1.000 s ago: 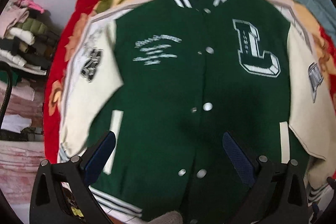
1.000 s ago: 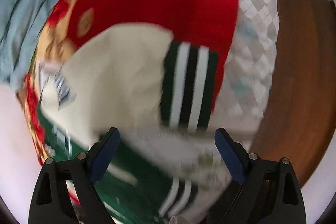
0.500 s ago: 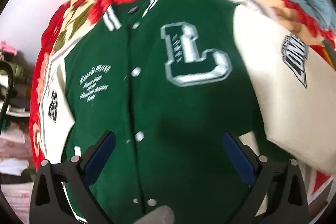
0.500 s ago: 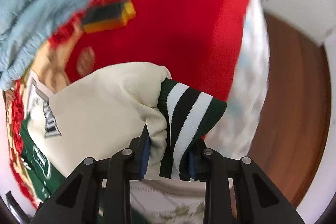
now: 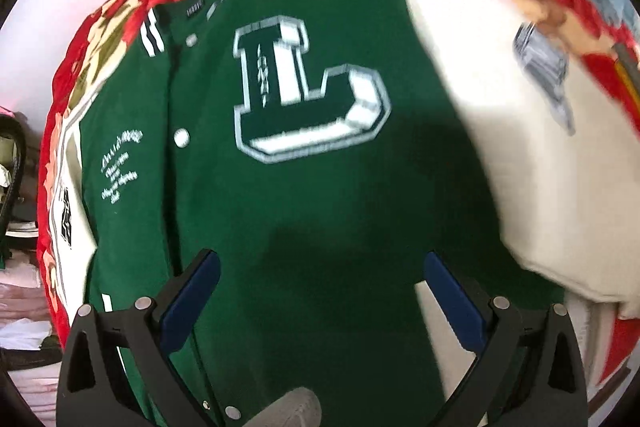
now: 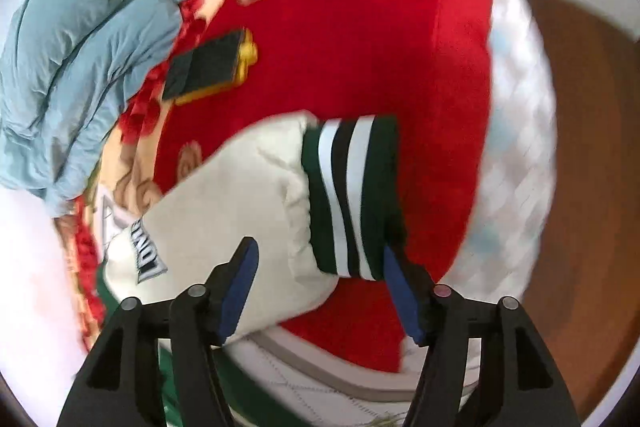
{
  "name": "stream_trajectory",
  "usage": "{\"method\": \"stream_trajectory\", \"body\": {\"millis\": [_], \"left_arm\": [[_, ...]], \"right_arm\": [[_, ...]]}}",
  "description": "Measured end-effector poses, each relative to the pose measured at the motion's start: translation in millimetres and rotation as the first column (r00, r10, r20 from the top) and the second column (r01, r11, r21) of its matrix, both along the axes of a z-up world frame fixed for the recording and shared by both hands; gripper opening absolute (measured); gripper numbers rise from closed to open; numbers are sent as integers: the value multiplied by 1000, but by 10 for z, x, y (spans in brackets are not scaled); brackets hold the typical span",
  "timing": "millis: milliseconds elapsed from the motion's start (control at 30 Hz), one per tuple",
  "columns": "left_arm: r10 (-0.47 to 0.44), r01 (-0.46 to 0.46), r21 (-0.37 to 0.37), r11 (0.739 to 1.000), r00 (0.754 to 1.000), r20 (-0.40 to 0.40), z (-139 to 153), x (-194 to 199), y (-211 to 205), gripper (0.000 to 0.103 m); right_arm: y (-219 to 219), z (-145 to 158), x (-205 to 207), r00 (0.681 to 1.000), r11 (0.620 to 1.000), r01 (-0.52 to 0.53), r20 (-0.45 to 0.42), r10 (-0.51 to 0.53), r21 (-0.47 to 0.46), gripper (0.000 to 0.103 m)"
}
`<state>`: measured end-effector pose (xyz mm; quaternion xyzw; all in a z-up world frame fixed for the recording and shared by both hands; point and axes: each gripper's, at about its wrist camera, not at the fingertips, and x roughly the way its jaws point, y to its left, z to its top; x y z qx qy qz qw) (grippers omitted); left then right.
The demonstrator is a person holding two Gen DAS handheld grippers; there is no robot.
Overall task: Fold large clothes
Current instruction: 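Grasp the striped cuff of the sleeve with the right gripper, then lift the cuff and carry it across the jacket body with the right gripper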
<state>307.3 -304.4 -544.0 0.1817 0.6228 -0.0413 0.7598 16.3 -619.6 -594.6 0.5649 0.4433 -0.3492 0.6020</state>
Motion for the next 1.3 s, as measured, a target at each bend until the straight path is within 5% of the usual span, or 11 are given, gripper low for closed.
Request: {"method": "stream_trajectory", "body": {"millis": [333,533,633,733,767,933,1033,1067,1100,1167,1300], "left_arm": [[17,-17,-2,1000,1000,-24,-306,28,53,103],[-17,18,-80,997,1000,6,-374,84,35,103],[-18,17,-92,996,1000,-10,-380,135,37,103],[-18,17,-76,997,1000,-13,-316,194,-14,103],[-17,16,-78,997,1000,-9,-282,179,-39,103],[9,-4,-108,994,999,48,-69,270,-167,103],[43,-41,-81,996,999,23,-134,389,-274,103],[56,-55,-86,995,998,13,-150,436,-293,103],[65,-64,-90,994,998,10,-151,465,-256,103],[68,-66,-106,992,998,14,-117,527,-267,103],[66,-63,-133,989,998,15,-50,667,-271,103]], "right_arm": [[462,-75,-382,983,978,179,27,-183,103,65],[431,-384,-8,988,994,103,111,-107,46,65],[254,-625,81,973,981,184,133,-191,62,67],[107,-450,138,965,971,231,147,-219,-65,18],[23,-276,216,965,965,224,172,-199,-138,17],[-283,5,547,974,942,154,206,-94,-298,22],[-517,-542,736,987,991,70,154,-52,-116,56],[-559,-680,742,984,993,80,164,-64,-91,55],[-577,-664,751,983,990,92,171,-72,-111,53],[-620,-533,833,982,990,73,180,-51,-120,11],[-544,189,1005,970,967,51,243,12,-251,8]]}}
